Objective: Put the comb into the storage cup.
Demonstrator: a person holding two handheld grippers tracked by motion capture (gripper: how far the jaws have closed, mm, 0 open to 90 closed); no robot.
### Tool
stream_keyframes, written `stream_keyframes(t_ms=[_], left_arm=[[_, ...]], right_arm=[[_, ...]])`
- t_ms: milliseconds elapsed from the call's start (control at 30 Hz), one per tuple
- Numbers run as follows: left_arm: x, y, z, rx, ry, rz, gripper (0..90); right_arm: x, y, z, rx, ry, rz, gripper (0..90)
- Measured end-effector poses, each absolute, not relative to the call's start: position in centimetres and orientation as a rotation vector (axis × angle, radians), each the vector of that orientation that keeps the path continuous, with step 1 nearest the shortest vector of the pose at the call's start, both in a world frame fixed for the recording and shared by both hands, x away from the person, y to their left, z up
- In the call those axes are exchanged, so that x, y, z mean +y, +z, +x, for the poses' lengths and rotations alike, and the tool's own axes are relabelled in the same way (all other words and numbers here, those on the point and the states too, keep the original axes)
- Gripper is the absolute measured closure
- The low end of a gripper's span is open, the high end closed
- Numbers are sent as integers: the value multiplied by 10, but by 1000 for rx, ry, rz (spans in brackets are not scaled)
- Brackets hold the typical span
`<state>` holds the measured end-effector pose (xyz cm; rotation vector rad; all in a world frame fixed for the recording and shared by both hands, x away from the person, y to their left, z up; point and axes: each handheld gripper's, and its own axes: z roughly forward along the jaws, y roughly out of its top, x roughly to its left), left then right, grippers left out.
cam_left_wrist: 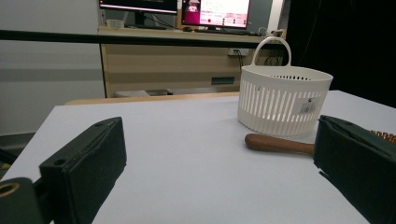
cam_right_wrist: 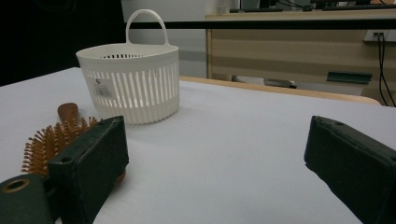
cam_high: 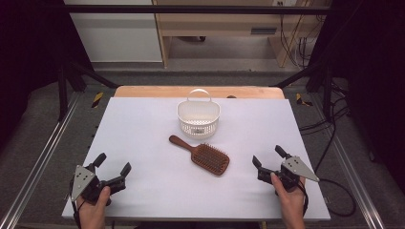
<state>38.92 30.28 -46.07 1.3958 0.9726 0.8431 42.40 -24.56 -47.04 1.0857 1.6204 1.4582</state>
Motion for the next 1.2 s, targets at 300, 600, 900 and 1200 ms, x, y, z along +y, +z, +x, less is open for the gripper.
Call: stream_keyframes(t_ms=[300, 600, 900, 1200], left_arm=[[300, -460, 389, 974, 845, 1404, 29], [298, -460, 391, 996, 867, 1415, 22], [297, -461, 392, 985, 846, 1432, 16], [293, -462, 391, 972, 842, 1447, 16]], right_arm=[[-243, -471, 422, 1649, 1428, 1133, 73], [-238, -473, 426, 1688, 1372, 1206, 156], [-227, -468, 421, 1813, 1399, 1191, 589], [-195, -470, 413, 1982, 1348, 1139, 851]])
